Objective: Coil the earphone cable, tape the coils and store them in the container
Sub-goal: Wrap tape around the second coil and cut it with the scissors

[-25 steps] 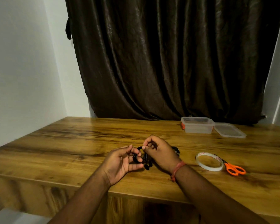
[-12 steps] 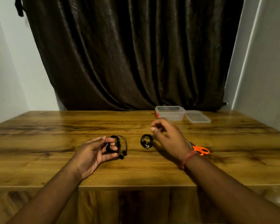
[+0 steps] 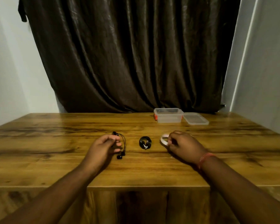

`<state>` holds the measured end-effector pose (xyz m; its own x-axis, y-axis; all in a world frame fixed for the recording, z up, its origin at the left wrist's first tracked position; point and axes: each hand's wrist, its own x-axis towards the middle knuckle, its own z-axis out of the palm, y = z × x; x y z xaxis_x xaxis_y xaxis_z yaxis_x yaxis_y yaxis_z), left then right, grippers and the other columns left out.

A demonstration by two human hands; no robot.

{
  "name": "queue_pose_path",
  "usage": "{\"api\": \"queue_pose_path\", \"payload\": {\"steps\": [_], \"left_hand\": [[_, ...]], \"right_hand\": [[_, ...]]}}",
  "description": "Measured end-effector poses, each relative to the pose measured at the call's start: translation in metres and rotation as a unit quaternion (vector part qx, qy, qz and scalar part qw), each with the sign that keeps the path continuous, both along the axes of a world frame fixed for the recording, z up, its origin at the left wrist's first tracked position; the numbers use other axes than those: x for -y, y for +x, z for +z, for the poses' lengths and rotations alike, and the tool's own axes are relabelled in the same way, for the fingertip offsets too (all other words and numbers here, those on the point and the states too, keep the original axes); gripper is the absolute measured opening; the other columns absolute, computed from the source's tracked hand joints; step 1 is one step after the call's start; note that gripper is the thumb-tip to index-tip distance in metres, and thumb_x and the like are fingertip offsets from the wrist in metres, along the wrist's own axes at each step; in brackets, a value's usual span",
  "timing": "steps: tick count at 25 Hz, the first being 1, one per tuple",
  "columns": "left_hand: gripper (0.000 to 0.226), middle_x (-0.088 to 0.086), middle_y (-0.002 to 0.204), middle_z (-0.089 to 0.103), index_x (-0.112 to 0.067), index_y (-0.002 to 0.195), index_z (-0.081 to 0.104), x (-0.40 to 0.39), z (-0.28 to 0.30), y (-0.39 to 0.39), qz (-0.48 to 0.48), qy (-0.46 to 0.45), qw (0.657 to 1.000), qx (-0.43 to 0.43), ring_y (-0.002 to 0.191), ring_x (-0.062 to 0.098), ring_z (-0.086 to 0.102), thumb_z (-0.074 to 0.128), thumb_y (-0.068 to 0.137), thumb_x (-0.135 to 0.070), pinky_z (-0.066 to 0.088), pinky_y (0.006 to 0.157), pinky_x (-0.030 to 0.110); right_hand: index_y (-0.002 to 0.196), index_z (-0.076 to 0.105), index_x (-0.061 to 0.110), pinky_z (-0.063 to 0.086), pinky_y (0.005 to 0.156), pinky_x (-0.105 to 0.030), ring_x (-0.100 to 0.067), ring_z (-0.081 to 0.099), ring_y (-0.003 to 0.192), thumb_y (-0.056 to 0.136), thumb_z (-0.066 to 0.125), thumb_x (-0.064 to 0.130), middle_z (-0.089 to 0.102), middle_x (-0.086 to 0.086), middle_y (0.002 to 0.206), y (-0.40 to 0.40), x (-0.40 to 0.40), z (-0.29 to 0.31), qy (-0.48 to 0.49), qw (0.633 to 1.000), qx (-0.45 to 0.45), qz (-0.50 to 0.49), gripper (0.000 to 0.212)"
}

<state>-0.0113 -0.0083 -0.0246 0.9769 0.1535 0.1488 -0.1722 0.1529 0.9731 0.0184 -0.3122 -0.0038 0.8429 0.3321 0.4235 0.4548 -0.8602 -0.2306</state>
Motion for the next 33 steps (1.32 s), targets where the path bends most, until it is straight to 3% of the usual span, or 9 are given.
{"api": "queue_pose_path", "payload": {"steps": [3, 5, 8, 11, 14, 20, 24, 28, 33], "left_hand": [[0.016, 0.011, 0.105, 0.063, -0.016, 0.099, 0.068, 0.014, 0.001, 0.013, 0.051, 0.170, 0.982, 0.058, 0.090, 0.028, 0.063, 0.053, 0.101, -0.021, 0.052, 0.077, 0.046], [0.020, -0.001, 0.111, 0.057, -0.016, 0.110, 0.066, 0.021, 0.004, 0.021, 0.094, 0.381, 0.907, 0.151, 0.100, 0.018, 0.060, 0.054, 0.100, -0.028, 0.051, 0.089, 0.037], [0.042, -0.011, 0.114, 0.046, -0.021, 0.121, 0.058, 0.028, 0.003, 0.026, 0.081, 0.486, 0.840, 0.227, 0.104, 0.007, 0.053, 0.051, 0.093, -0.052, 0.048, 0.089, 0.026], [0.052, -0.017, 0.112, 0.042, -0.028, 0.118, 0.054, 0.024, 0.000, 0.028, 0.116, 0.461, 0.853, 0.217, 0.100, -0.004, 0.051, 0.049, 0.084, -0.067, 0.048, 0.081, 0.016], [0.044, -0.019, 0.109, 0.044, -0.029, 0.112, 0.054, 0.021, 0.001, 0.029, 0.153, 0.425, 0.867, 0.211, 0.101, -0.012, 0.049, 0.058, 0.082, -0.060, 0.047, 0.075, 0.008], [0.022, -0.013, 0.109, 0.050, -0.023, 0.110, 0.058, 0.021, 0.003, 0.026, 0.167, 0.422, 0.868, 0.203, 0.092, -0.003, 0.054, 0.065, 0.092, -0.032, 0.050, 0.079, 0.019], [0.033, -0.012, 0.114, 0.047, -0.023, 0.120, 0.058, 0.020, 0.007, 0.020, 0.139, 0.439, 0.860, 0.219, 0.097, -0.003, 0.051, 0.062, 0.093, -0.040, 0.045, 0.079, 0.010], [0.034, -0.009, 0.105, 0.045, -0.026, 0.108, 0.067, 0.023, 0.007, 0.016, 0.095, 0.524, 0.808, 0.254, 0.099, 0.007, 0.048, 0.054, 0.091, -0.052, 0.045, 0.078, 0.025], [0.019, -0.003, 0.095, 0.046, -0.020, 0.092, 0.067, 0.023, 0.006, 0.015, 0.054, 0.502, 0.821, 0.268, 0.090, 0.012, 0.047, 0.056, 0.096, -0.034, 0.045, 0.074, 0.035]], "right_hand": [[0.094, 0.060, 0.025, 0.049, 0.079, -0.036, -0.016, 0.058, 0.090, 0.093, 0.056, 0.028, 0.063, 0.005, 0.096, 0.017, -0.038, 0.013, 0.133, 0.991, 0.023, 0.004, 0.005], [0.096, 0.060, 0.021, 0.048, 0.080, -0.037, -0.017, 0.058, 0.091, 0.094, 0.056, 0.026, 0.063, 0.002, 0.096, 0.022, -0.065, 0.014, 0.157, 0.985, 0.057, 0.043, 0.006], [0.097, 0.060, 0.022, 0.043, 0.082, -0.034, -0.015, 0.055, 0.095, 0.094, 0.057, 0.020, 0.062, 0.005, 0.098, 0.021, -0.090, 0.002, 0.125, 0.979, 0.114, 0.112, 0.004], [0.097, 0.058, 0.025, 0.036, 0.079, -0.028, -0.011, 0.051, 0.094, 0.093, 0.057, 0.021, 0.061, 0.009, 0.096, 0.021, -0.090, -0.007, 0.107, 0.976, 0.129, 0.139, 0.006], [0.097, 0.058, 0.026, 0.036, 0.081, -0.029, -0.011, 0.050, 0.092, 0.094, 0.056, 0.024, 0.060, 0.009, 0.095, 0.017, -0.088, -0.006, 0.078, 0.977, 0.129, 0.151, 0.003], [0.097, 0.058, 0.026, 0.038, 0.082, -0.032, -0.010, 0.048, 0.092, 0.094, 0.058, 0.023, 0.060, 0.010, 0.095, 0.012, -0.089, -0.004, 0.085, 0.976, 0.124, 0.157, 0.004], [0.097, 0.059, 0.027, 0.039, 0.083, -0.031, -0.008, 0.048, 0.092, 0.096, 0.057, 0.024, 0.059, 0.011, 0.095, 0.010, -0.087, -0.005, 0.082, 0.975, 0.118, 0.170, 0.004], [0.100, 0.061, 0.025, 0.043, 0.085, -0.033, -0.008, 0.050, 0.095, 0.097, 0.055, 0.025, 0.058, 0.011, 0.097, 0.008, -0.088, -0.004, 0.086, 0.970, 0.101, 0.203, 0.007], [0.098, 0.060, 0.026, 0.044, 0.084, -0.033, -0.006, 0.048, 0.094, 0.097, 0.053, 0.022, 0.054, 0.015, 0.093, 0.007, -0.086, -0.004, 0.102, 0.969, 0.088, 0.205, 0.008]]}}
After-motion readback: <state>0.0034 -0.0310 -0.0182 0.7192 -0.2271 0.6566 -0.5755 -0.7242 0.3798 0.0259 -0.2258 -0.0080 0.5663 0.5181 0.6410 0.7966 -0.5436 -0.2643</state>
